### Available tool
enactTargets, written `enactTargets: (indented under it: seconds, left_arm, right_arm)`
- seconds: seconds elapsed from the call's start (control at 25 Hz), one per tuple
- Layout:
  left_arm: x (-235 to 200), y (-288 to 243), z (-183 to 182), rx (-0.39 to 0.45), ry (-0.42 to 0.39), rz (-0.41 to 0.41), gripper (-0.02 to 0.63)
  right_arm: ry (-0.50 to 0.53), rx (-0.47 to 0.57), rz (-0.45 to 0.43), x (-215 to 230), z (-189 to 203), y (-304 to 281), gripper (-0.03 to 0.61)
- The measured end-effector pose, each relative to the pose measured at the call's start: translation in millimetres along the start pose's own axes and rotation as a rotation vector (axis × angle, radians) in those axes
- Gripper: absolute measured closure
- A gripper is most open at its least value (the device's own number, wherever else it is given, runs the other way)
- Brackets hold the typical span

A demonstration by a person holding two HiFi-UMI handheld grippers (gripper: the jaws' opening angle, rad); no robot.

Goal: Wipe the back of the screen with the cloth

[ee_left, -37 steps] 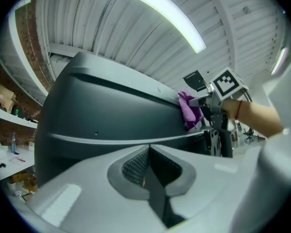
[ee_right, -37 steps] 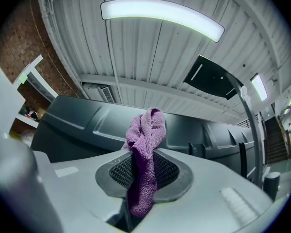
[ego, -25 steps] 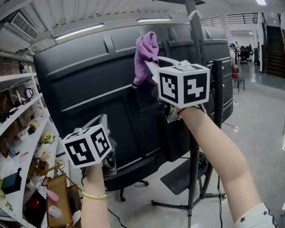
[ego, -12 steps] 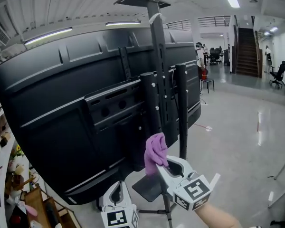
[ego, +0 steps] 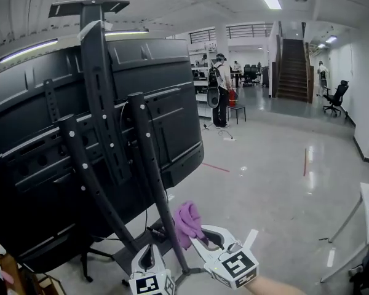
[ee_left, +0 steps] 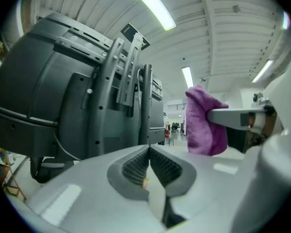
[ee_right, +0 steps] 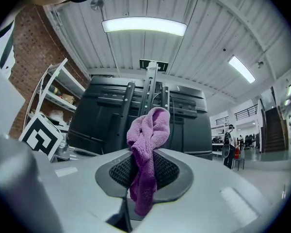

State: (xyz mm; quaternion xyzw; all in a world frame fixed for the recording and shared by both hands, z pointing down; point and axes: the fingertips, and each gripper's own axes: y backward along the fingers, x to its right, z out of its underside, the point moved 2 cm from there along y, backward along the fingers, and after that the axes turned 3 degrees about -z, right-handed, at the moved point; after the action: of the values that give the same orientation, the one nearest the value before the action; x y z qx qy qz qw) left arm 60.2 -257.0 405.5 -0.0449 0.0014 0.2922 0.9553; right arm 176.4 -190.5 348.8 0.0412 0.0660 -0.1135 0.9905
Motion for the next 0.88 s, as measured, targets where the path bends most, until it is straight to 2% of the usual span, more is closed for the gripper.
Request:
enactTargets:
  seconds: [0.12,0.24,0.4,0.52,0.68,0.88]
  left_arm:
    - [52.1,-34.6,-5.1,-0.026,0.009,0.017,0.606]
    - [85.0,-68.5,-15.7,-0.054,0.017,0.02,0.606]
    - [114.7,-109.8,-32.9,-0.061,0.014,-0.001,0.606]
    - [123.4,-151.3,-48.1,-0.046,0.027,-0.019,0.606]
    - [129.1,-208.3,-72.3,-0.04,0.032,-0.054,0.606]
    - [134.5,-271.7,-138.6,-0.009,0.025,-0.062,0.606]
  right_arm:
    - [-0.013,-0.002,-0.011,58.1,-4.2,18.5,0.515]
    - [-0.021,0.013,-0.019,102.4,-10.5,18.4,0.515]
    - [-0.018,0.033,-0.031,153.6,-17.4,3.5,0.515]
    - [0.04,0.057,-0.052,189.1,-34.6,-22.9,0.515]
    - [0.124,0.121,-0.094,233.3,-85.6,-69.3,0.515]
    - [0.172,0.237,-0.142,280.5,-174.0,-136.8,0.515]
